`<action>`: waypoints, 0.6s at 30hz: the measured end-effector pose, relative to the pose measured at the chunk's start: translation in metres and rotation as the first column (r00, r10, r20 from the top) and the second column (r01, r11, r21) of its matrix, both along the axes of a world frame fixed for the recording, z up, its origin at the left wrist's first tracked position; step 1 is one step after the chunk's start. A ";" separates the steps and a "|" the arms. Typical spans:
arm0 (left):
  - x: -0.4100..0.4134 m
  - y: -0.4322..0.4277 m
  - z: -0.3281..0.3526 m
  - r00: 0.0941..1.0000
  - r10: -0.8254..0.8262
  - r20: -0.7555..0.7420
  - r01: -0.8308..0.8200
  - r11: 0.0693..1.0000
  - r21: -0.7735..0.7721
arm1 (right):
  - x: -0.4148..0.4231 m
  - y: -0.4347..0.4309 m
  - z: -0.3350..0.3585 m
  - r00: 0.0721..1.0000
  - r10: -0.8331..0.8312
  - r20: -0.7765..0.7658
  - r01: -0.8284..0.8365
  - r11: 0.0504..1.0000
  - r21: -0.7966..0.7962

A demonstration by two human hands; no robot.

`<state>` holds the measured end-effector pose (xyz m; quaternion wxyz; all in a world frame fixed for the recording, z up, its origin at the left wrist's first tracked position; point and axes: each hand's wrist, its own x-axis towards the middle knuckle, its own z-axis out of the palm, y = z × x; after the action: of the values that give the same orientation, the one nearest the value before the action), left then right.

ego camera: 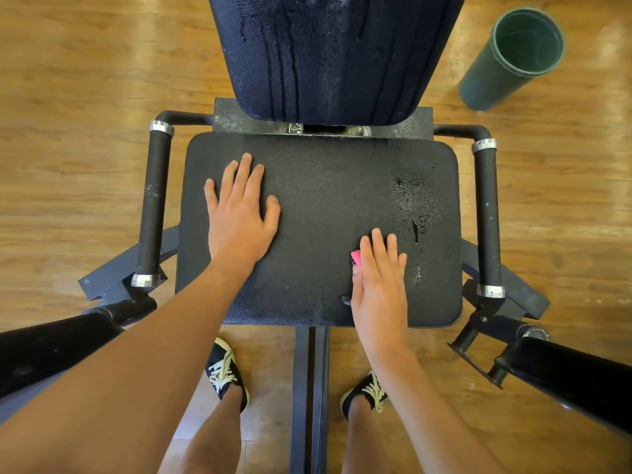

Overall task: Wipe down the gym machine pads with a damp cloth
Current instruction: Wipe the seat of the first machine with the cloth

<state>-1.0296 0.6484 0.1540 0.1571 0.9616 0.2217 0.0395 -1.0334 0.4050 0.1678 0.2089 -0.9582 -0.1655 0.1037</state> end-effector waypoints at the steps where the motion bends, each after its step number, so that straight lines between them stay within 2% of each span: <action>1: 0.000 0.000 0.000 1.000 0.002 -0.002 -0.002 1.000 -0.003 | -0.003 -0.001 0.000 1.000 -0.001 0.002 0.001 1.000 -0.002; 10: -0.005 0.007 -0.004 0.999 0.020 -0.024 -0.020 1.000 0.007 | -0.032 -0.016 0.003 0.995 0.086 -0.042 -0.084 0.996 0.034; 12: -0.002 0.003 -0.005 0.999 0.022 -0.026 -0.022 1.000 0.002 | -0.017 -0.018 0.002 0.995 0.098 -0.014 -0.098 0.995 0.018; 18: 0.001 -0.003 -0.002 1.000 0.027 -0.016 -0.027 1.000 -0.013 | 0.056 0.000 0.001 1.000 0.002 0.006 -0.002 1.000 0.015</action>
<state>-1.0281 0.6456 0.1519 0.1613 0.9577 0.2362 0.0327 -0.9776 0.4055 0.1686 0.2154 -0.9568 -0.1677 0.0999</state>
